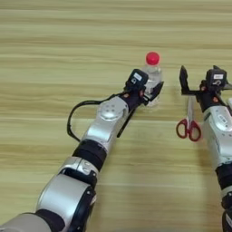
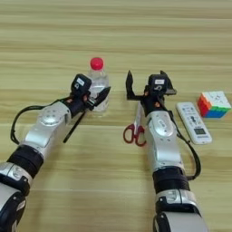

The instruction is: Move the objects on the table

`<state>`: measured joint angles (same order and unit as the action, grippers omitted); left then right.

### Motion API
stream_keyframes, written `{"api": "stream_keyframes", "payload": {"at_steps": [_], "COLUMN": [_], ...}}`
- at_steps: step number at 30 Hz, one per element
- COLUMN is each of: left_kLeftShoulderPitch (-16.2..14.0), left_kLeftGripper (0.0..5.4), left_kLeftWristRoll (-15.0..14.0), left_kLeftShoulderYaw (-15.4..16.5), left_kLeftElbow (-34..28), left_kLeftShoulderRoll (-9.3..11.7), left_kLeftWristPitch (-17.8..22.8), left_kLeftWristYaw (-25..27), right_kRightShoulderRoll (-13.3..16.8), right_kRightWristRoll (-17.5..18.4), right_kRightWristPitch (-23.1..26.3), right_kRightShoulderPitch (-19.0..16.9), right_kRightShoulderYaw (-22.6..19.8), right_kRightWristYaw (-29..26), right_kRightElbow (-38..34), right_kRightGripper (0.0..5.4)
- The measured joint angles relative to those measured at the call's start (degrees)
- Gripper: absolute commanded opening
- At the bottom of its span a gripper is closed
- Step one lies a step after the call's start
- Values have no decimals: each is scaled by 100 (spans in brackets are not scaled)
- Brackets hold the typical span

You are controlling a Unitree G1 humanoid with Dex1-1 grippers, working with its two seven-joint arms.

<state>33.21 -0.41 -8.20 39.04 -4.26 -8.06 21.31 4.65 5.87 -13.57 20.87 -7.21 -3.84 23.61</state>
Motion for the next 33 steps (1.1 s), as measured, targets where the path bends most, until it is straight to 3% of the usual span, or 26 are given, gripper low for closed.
{"api": "stream_keyframes", "payload": {"at_steps": [10, 33], "left_kLeftShoulderPitch": [-327, -1461], "left_kLeftGripper": [307, 307], "left_kLeftWristRoll": [-14, -232], "left_kLeftShoulderYaw": [133, 700], "left_kLeftElbow": [-1105, -2067], "left_kLeftShoulderRoll": [206, 943], "left_kLeftWristPitch": [500, 912], "left_kLeftWristYaw": [-6, -132], "right_kRightShoulderRoll": [-1, -1], "right_kRightWristRoll": [-3, -7], "right_kRightWristPitch": [-3, -8], "right_kRightShoulderPitch": [2, 38], "right_kRightShoulderYaw": [2, 36], "right_kRightWristYaw": [10, 91], "right_kRightElbow": [0, 47], "right_kRightGripper": [540, 540]}}
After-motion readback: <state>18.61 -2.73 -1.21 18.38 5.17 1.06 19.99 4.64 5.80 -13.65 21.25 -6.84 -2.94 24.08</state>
